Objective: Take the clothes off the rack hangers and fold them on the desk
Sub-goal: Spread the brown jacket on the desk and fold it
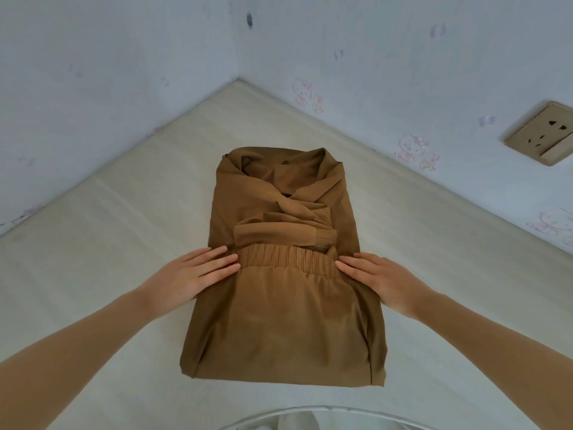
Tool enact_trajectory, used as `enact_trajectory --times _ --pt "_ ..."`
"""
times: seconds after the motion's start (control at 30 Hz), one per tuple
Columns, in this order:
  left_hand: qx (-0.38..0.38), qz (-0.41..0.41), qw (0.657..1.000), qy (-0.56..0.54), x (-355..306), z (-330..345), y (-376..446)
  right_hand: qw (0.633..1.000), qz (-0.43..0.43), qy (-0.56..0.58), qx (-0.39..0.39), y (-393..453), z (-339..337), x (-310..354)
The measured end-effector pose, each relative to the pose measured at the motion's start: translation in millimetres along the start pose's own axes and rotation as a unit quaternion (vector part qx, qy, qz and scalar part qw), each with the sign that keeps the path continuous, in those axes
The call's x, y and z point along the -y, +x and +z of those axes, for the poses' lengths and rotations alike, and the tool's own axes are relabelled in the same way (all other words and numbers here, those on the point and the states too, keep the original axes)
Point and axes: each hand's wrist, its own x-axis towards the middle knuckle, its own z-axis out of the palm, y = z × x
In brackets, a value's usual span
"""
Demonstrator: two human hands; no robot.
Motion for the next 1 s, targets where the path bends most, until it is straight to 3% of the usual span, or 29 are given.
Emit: enact_trajectory --times 0.1,0.17,0.23,0.3,0.37,0.43,0.57,0.63,0.7,0.8,1.0 --pt "-0.009 -0.024 0.993 -0.118 7.0 -4.2 -1.8 0.988 0.004 0.154 -0.014 -3.3 -7.0 -8.2" --pt "0.020 -0.071 0.956 -0.285 11.9 -13.5 -3.6 0.959 0.040 0.280 -0.002 -5.3 -18.7 -11.4" --pt "0.066 -0.130 0.890 -0.431 14.3 -24.6 -1.2 0.919 0.134 0.369 0.025 -0.5 -35.3 -5.4" --pt "0.076 -0.210 0.821 -0.526 20.8 -29.8 0.1 0.909 0.172 0.371 0.076 1.7 -46.9 -6.4" --pt "0.072 -0.272 0.770 -0.572 30.3 -28.8 -2.4 0.850 0.269 0.438 0.112 6.1 -60.2 -12.4" --pt "0.051 -0.314 0.706 -0.633 34.4 -34.5 0.7 0.792 0.277 0.538 0.075 17.5 -76.7 -13.5" --pt "-0.132 -0.417 0.544 -0.716 27.8 -51.3 40.4 0.678 0.291 0.673 -0.050 55.4 -92.4 -18.4" --pt "-0.190 -0.488 0.496 -0.693 32.8 -53.0 62.0 0.641 0.319 0.691 -0.093 82.9 -97.0 -19.4" --pt "-0.183 -0.543 0.502 -0.648 37.4 -54.5 80.1 0.641 0.376 0.661 -0.102 105.0 -96.8 -23.1" --pt "-0.161 -0.553 0.572 -0.584 38.6 -55.7 100.3 0.641 0.425 0.630 -0.109 125.4 -91.5 -21.2" --pt "-0.254 -0.546 0.644 -0.472 33.7 -56.2 104.9 0.743 0.421 0.466 -0.230 127.0 -85.0 -13.8"
